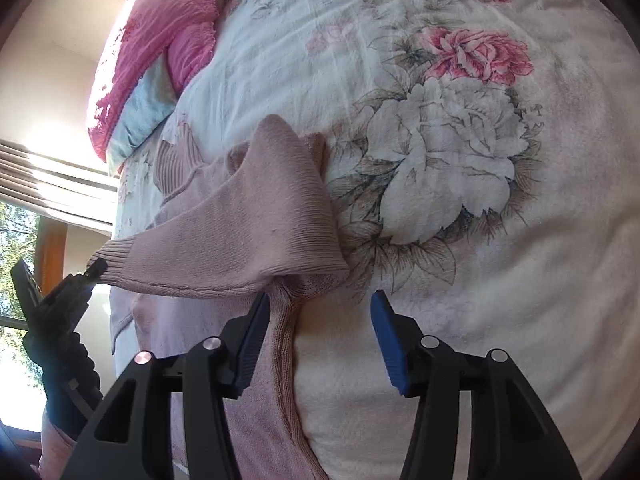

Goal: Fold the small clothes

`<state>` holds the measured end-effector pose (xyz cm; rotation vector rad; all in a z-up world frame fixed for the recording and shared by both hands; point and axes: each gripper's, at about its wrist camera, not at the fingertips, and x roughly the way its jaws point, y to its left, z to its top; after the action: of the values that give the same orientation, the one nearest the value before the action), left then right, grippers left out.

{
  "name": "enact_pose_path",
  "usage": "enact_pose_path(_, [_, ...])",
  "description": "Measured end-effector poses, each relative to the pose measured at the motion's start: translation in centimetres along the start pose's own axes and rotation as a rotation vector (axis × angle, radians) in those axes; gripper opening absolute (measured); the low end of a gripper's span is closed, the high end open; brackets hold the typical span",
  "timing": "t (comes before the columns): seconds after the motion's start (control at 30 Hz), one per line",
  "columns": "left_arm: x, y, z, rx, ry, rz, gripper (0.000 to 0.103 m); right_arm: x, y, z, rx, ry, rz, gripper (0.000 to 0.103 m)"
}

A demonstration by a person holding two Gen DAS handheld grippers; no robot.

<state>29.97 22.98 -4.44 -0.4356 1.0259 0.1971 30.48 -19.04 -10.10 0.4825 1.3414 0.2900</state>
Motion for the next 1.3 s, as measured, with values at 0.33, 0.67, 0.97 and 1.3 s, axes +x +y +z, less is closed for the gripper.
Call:
enact_pose_path(0.33, [3.2,7.7,0.4,-0.039,0.024,0.079,0.016,6.1,3.3,1.6,0.026,0.086,0.032,0.057])
enact_pose_path(0.67, [7.8,11.2,-1.3,-0.069,0.146,0.181,0.021,7.9,1.0,0.7,0.108,0.148,-0.046,0.018])
enact_pose_path(0.97, [3.9,7.6,-1.9,-0.023,0.081,0.065,0.041,3.6,5.9,0.6,-0.049,0.007,-0.106,0.036])
enact_pose_path(1.3, [11.5,6.7,-5.0,0.0,0.248,0.08,0.044,9.9,5.1,-0.4,-0.043,0.12,-0.154,0.036])
